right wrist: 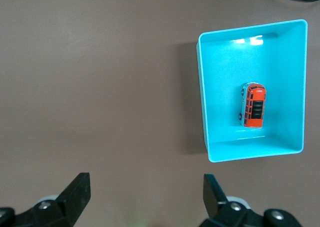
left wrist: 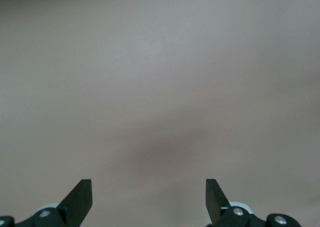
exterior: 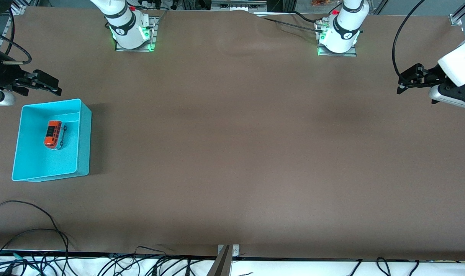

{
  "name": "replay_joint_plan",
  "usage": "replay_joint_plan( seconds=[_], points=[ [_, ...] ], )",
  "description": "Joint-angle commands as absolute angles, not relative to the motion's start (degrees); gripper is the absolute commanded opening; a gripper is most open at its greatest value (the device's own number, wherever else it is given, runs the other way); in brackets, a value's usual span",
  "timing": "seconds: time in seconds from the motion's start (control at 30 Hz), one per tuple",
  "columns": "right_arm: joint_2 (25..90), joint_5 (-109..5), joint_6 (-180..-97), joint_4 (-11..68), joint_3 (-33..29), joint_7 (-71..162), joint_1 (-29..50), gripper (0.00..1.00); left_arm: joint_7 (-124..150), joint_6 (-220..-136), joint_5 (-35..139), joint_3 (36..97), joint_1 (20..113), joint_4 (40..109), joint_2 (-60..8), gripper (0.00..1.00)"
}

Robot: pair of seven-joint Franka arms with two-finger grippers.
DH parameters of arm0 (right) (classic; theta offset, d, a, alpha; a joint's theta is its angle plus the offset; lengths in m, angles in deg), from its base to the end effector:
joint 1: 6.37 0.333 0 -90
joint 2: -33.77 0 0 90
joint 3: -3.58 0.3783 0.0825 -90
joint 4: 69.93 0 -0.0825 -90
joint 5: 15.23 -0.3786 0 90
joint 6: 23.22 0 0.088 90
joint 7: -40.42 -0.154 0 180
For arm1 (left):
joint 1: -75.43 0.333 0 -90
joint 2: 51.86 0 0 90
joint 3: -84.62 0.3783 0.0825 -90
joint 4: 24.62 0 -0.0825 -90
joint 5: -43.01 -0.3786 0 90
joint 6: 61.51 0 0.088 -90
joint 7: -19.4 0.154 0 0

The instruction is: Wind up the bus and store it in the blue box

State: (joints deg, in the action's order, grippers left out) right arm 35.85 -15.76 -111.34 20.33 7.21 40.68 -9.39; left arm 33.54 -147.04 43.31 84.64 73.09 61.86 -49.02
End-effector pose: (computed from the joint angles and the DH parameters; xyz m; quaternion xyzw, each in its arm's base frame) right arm 0.5542 0.0067 0.6150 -0.9993 -0.0076 0.0368 0.0057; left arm 0.5559 -0.0234 0.6343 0.9891 -0.1432 -0.0326 0.0060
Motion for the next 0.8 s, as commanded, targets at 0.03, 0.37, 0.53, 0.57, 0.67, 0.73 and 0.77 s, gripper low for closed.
replay_joint_plan(
  seconds=[0.03, 0.37, 0.53, 0.57, 0.67, 0.73, 0.77],
  points=[
    [36.4, -15.9, -109.6, 18.6, 7.2, 41.6, -9.8, 1.0, 33.5, -146.8, 43.4, 84.9, 72.7, 59.8, -47.9, 1.0],
    [36.5, -16.1, -109.7, 18.1, 6.8, 41.3, -10.1, 1.0, 33.4, -146.8, 43.4, 84.9, 72.5, 59.7, -47.8, 1.0],
    [36.7, -16.1, -109.7, 18.1, 6.4, 41.2, -10.1, 1.0, 33.4, -146.8, 43.4, 84.9, 72.6, 59.7, -47.9, 1.0],
    [36.9, -16.1, -109.7, 18.1, 6.3, 41.2, -10.1, 1.0, 33.4, -146.8, 43.4, 84.9, 72.6, 59.7, -47.9, 1.0],
    [36.9, -16.1, -109.9, 18.1, 6.0, 41.4, -10.1, 1.0, 33.0, -146.8, 43.4, 84.9, 72.6, 59.7, -47.8, 1.0],
    [36.9, -16.1, -109.9, 18.1, 6.0, 41.4, -10.0, 1.0, 33.0, -146.8, 43.5, 84.9, 72.6, 59.7, -47.9, 1.0],
    [36.9, -16.1, -109.9, 18.1, 6.0, 41.4, -10.0, 1.0, 33.0, -146.8, 43.5, 84.8, 72.6, 59.7, -47.9, 1.0]
  ],
)
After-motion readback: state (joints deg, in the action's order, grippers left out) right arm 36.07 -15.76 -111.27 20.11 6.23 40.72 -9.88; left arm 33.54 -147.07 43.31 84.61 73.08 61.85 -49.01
